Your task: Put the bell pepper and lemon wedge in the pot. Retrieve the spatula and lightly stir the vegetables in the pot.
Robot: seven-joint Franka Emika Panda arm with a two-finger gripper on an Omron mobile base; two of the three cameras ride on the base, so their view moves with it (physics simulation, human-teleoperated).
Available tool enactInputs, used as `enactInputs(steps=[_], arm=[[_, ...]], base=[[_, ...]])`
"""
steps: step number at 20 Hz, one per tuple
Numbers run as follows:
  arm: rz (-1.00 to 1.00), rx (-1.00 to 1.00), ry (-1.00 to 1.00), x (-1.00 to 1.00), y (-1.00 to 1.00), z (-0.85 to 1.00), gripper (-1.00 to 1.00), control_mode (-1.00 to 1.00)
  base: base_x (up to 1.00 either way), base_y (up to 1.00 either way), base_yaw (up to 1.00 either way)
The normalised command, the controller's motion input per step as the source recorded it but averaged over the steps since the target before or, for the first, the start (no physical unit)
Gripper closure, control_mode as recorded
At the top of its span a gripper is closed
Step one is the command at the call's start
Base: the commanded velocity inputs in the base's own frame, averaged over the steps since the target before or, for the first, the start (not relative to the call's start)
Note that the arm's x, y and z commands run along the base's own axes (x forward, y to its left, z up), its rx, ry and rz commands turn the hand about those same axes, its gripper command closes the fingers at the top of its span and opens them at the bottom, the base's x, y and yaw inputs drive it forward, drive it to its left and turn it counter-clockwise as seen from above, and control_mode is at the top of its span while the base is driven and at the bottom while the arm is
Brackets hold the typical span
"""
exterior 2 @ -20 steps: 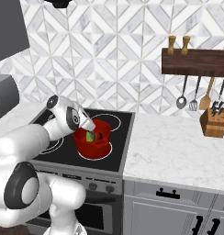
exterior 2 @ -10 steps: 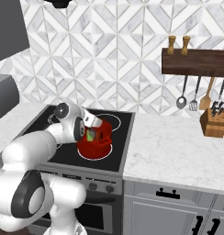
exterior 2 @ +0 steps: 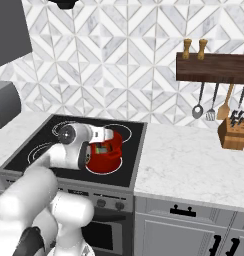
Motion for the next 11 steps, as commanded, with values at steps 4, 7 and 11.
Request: enactInputs(steps=[4,7,11], arm=[[0.17,-0.19,0.0,-0.59,0.05,0.28,1.0,-1.0],[0.14,-0.06,-0.01,0.06,0.07,0.56,1.0,-1.0],[0.16,0.0,0.0,0.02,0.18,0.09,1.0,-1.0]], base=[[0.0,0.0,0.0],[0.0,0.0,0.0],[0.0,0.0,0.0]])
